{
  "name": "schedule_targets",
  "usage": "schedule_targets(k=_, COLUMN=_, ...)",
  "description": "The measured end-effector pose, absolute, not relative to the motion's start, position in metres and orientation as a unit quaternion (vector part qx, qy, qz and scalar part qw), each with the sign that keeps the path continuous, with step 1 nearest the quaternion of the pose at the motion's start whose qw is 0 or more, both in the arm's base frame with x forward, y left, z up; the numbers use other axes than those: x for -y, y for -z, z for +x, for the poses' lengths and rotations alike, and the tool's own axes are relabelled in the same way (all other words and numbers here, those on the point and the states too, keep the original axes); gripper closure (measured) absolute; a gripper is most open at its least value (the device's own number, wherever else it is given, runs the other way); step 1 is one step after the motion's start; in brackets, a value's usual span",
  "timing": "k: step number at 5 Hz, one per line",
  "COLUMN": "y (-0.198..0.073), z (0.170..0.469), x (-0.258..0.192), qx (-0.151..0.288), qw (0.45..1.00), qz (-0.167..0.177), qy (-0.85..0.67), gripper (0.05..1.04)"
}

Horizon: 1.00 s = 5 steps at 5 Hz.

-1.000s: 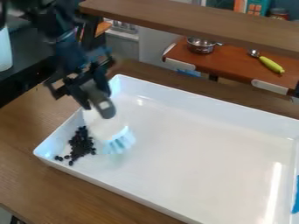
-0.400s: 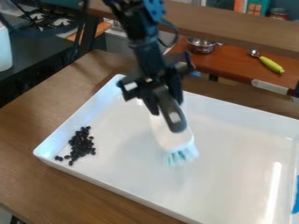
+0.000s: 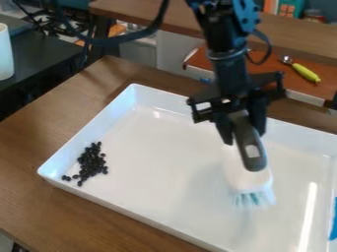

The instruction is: Sweep into pile

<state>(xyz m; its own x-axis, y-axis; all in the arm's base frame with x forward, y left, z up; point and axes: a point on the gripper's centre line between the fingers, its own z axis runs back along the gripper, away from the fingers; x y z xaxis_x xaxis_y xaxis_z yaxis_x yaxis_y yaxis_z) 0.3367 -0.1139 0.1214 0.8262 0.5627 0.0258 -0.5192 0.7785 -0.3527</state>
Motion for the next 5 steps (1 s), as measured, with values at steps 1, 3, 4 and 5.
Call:
schedule_targets(k=1, y=-0.126, z=0.332, x=0.134, qx=0.064, qw=0.949, qz=-0.170, qy=-0.257, gripper=0.600)
schedule_targets(k=3, y=-0.119, z=0.317, x=0.173, qx=0.066, qw=0.968, qz=-0.158, qy=-0.185, gripper=0.600)
schedule_targets(k=4, y=-0.111, z=0.311, x=0.189, qx=0.073, qw=0.973, qz=-0.151, qy=-0.156, gripper=0.600)
schedule_targets(k=5, y=-0.101, z=0.309, x=0.198, qx=0.075, qw=0.975, qz=-0.145, qy=-0.150, gripper=0.600)
